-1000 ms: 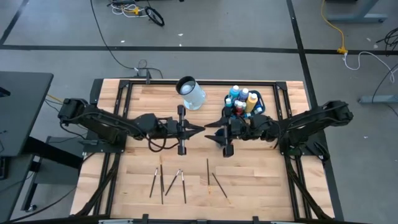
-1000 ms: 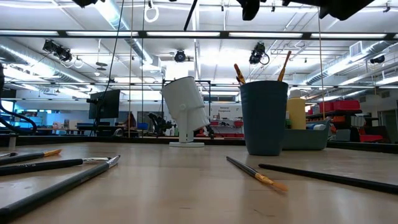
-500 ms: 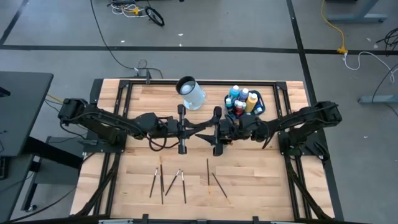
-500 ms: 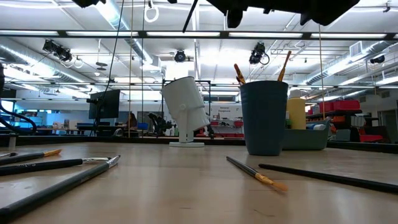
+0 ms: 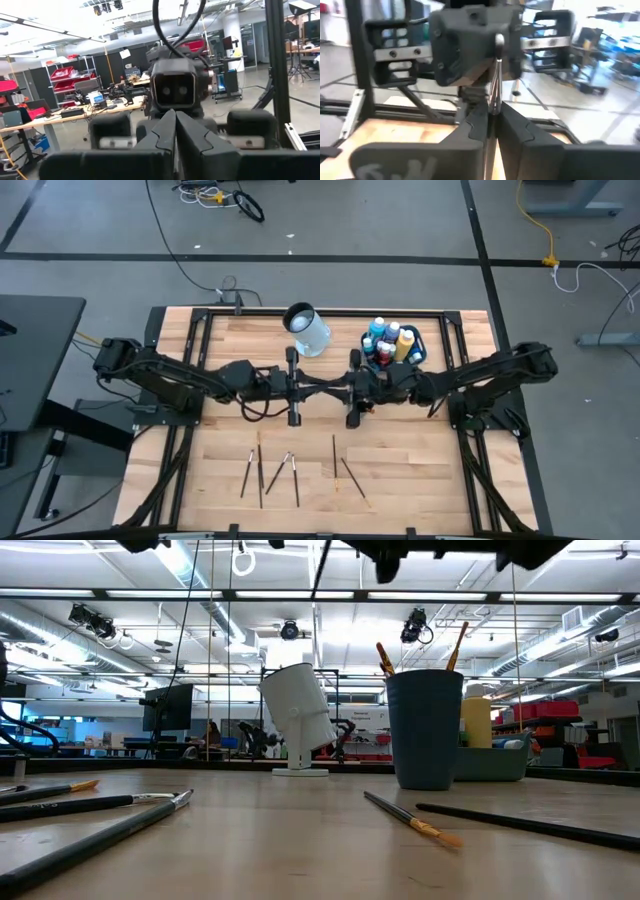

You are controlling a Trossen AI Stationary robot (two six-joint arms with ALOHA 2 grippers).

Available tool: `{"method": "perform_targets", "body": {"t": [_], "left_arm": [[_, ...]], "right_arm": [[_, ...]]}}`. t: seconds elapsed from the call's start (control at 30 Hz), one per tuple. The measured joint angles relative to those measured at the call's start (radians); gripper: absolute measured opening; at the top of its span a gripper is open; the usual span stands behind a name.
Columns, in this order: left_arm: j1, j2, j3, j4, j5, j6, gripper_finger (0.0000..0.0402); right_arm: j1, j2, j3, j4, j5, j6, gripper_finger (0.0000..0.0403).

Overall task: Pick & Place Paint Supplies
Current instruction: Put the silver paintbrush into the blue cup

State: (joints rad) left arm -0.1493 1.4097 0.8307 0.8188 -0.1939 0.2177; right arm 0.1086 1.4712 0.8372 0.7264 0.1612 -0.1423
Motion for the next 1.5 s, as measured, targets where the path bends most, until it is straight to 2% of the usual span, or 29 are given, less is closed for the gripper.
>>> {"method": "perform_targets", "body": {"t": [0.13, 0.27, 0.37, 0.53, 0.6, 0.97, 1.1, 1.5], "left_arm": [[-0.001, -0.001, 0.0, -0.007, 0.004, 0.0, 0.0033], [-0.001, -0.001, 0.0, -0.024, -0.009, 0.003, 0.0041], [-0.001, -0.001, 0.0, -0.045, -0.034, 0.007, 0.0042], [0.0, -0.001, 0.0, -0.075, -0.077, 0.008, 0.0039], [0.0, -0.001, 0.0, -0.081, -0.08, 0.008, 0.0039], [0.0, -0.001, 0.0, -0.093, -0.079, 0.008, 0.0039], [0.0, -0.001, 0.0, -0.095, -0.079, 0.008, 0.0039], [0.0, -0.001, 0.0, -0.119, -0.079, 0.006, 0.0039]], "right_arm": [[0.02, -0.097, 0.001, -0.138, 0.077, -0.004, 0.0029], [0.053, -0.193, 0.001, -0.332, 0.098, 0.001, 0.0014], [0.075, -0.25, 0.001, -0.492, 0.144, 0.071, 0.0019], [0.108, -0.264, 0.001, -0.725, 0.275, 0.193, 0.0017], [0.116, -0.244, -0.014, -0.759, 0.307, 0.225, 0.0015], [0.121, -0.179, -0.296, -0.358, 0.32, 0.287, 0.0024], [0.121, -0.178, -0.369, -0.291, 0.318, 0.292, 0.0026], [0.12, -0.178, -0.414, -0.109, 0.33, 0.189, 0.0092]]}}
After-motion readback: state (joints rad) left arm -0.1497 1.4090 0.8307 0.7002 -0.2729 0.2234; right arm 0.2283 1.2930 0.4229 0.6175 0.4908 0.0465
